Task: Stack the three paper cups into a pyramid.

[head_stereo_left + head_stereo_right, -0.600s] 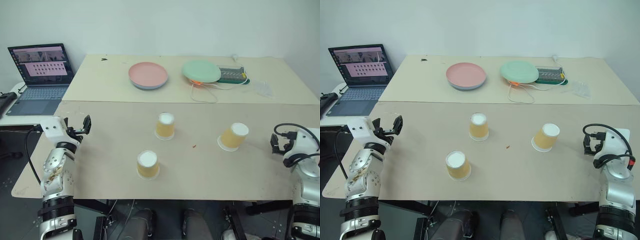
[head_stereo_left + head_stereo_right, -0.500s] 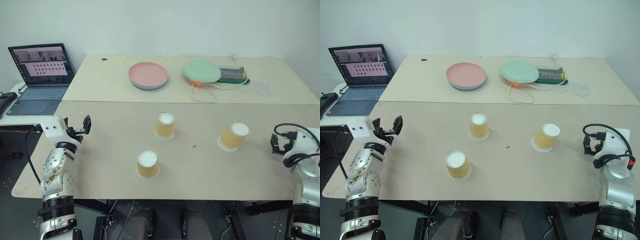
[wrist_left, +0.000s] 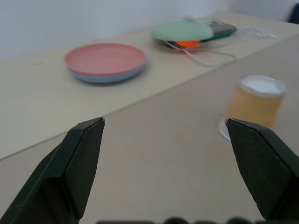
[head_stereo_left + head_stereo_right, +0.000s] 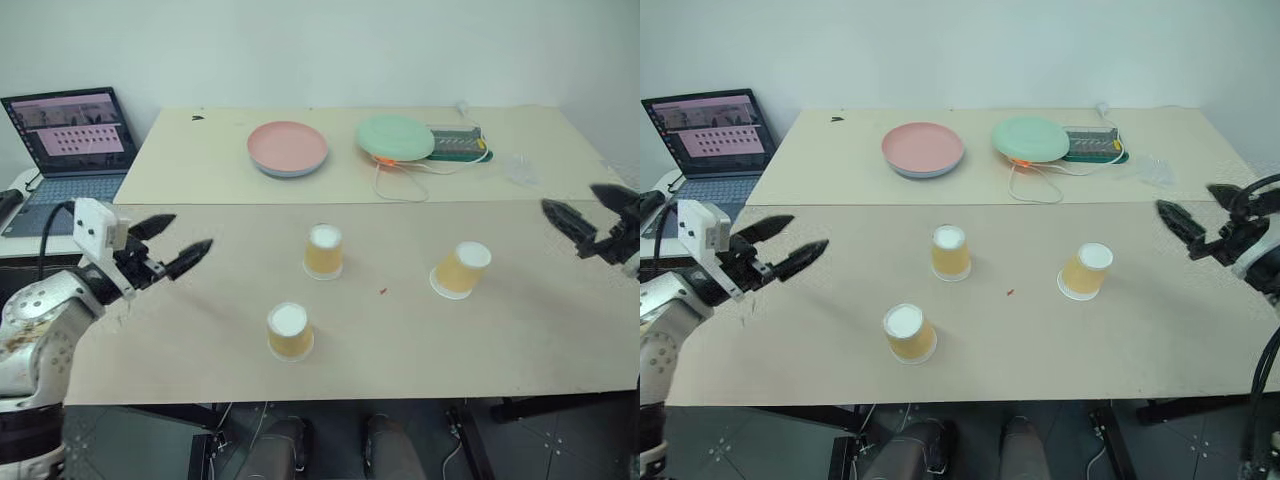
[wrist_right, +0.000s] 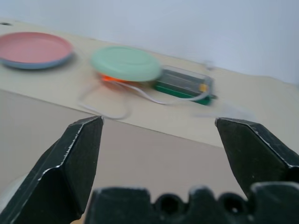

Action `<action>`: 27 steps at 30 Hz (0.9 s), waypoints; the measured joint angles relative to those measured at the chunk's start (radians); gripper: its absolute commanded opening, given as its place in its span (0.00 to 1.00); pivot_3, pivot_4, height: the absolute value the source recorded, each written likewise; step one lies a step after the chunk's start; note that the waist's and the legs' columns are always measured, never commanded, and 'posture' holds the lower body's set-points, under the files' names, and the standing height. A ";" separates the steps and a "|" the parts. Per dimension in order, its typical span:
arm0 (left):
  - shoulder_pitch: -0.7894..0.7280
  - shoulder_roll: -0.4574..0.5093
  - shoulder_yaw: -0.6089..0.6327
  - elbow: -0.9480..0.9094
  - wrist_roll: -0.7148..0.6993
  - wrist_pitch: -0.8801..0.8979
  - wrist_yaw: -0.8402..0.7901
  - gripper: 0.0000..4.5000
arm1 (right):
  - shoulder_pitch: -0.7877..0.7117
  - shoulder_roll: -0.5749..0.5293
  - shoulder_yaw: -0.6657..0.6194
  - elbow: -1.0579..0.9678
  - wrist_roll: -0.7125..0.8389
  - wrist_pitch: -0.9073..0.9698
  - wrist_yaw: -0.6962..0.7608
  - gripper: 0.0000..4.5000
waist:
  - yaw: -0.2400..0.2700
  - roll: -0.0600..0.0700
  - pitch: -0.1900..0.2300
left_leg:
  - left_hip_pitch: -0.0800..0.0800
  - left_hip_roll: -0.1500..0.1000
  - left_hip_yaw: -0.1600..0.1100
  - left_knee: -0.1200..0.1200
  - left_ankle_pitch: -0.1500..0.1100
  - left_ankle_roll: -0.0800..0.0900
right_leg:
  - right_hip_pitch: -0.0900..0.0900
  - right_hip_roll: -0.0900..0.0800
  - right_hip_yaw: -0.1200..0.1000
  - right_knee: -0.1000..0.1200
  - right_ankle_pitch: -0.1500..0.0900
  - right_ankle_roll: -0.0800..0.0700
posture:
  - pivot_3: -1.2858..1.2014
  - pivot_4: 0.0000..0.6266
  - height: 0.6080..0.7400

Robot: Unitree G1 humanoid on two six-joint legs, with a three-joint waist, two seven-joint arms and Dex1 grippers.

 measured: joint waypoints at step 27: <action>0.037 0.073 -0.299 -0.183 0.047 0.028 -0.268 0.98 | -0.093 -0.110 0.405 -0.409 0.207 0.137 0.424 1.00 | 0.028 0.000 0.003 | -0.005 0.006 0.003 0.000 -0.001 -0.001 | -0.003 -0.003 -0.002 -0.005 0.003 -0.004 | 0.52 0.24 0.81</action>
